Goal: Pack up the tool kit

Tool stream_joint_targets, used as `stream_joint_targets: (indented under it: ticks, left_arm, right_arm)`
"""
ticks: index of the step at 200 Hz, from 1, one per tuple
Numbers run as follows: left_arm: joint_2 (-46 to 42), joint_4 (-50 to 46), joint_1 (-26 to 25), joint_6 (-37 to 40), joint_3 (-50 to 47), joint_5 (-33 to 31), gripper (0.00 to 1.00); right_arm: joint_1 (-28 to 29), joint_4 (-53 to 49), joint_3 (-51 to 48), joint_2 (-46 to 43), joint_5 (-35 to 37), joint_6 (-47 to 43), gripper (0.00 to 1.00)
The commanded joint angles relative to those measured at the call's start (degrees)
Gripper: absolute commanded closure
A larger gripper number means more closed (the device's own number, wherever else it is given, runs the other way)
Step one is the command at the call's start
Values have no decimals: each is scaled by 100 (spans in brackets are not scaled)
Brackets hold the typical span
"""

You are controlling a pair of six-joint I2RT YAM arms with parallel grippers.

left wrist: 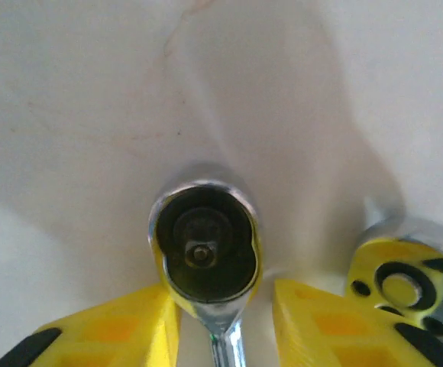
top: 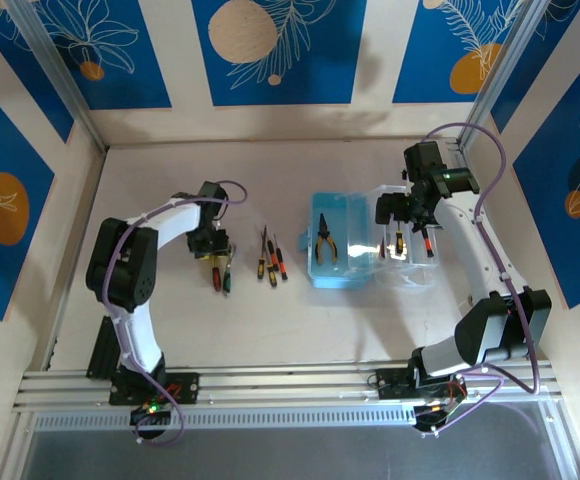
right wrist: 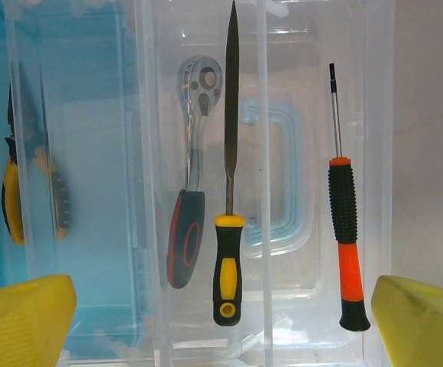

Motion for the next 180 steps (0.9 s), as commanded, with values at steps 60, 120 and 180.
stream_joint_targets:
  ticks: [60, 120, 180]
  left_arm:
    - [348, 144, 40, -25, -424, 195, 99]
    - [-135, 4, 49, 78, -453, 193, 100]
    - [-1036, -303, 46, 342, -37, 820, 100]
  right_arm:
    - [28, -47, -77, 17, -68, -62, 1]
    - [30, -65, -48, -41, -136, -71, 1]
    - [34, 4, -87, -203, -387, -27, 1]
